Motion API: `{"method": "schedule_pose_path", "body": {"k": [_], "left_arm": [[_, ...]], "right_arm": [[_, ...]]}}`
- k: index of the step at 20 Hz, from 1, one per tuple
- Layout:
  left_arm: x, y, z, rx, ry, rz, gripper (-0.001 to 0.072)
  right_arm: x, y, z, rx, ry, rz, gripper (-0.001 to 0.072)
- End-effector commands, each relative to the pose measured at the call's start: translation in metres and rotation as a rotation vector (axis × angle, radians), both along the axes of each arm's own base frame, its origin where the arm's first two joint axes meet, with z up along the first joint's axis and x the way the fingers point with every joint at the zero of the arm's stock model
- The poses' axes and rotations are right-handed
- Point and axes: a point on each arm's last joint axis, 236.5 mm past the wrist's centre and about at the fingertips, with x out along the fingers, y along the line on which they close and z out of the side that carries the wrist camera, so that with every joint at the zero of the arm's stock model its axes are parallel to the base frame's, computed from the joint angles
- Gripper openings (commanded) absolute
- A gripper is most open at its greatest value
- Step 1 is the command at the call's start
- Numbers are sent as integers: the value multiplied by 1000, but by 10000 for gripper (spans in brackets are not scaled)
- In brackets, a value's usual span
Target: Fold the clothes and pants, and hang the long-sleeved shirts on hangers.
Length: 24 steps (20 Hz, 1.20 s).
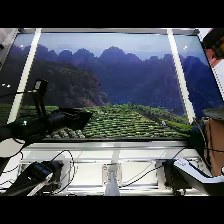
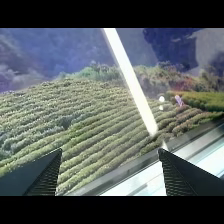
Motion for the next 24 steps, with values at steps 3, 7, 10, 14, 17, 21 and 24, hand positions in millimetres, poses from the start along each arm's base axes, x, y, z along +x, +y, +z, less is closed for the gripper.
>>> {"method": "schedule_pose_path", "body": {"k": [3,7,10,14,17,21,24], "left_arm": [[0,1,4,-3,-15,4,693],[8,0,14,-34,-57,23,693],[21,0,30,-78,-126,55,693],[36,6,49,-93,-229,96,693],[39,6,54,-108,-249,104,693],[43,12,51,-59,-277,110,693],[46,12,48,-42,-278,111,693]], "right_arm": [[-122,-32,-3,6,111,-382,21],[-172,-42,-1,-28,148,-516,21],[-186,-48,-12,-21,132,-570,25],[-186,-47,-25,8,142,-567,699],[-185,-45,-27,20,140,-565,678],[-133,-54,-25,36,-54,-472,591],[-60,-45,-32,80,-121,-228,357]]}}
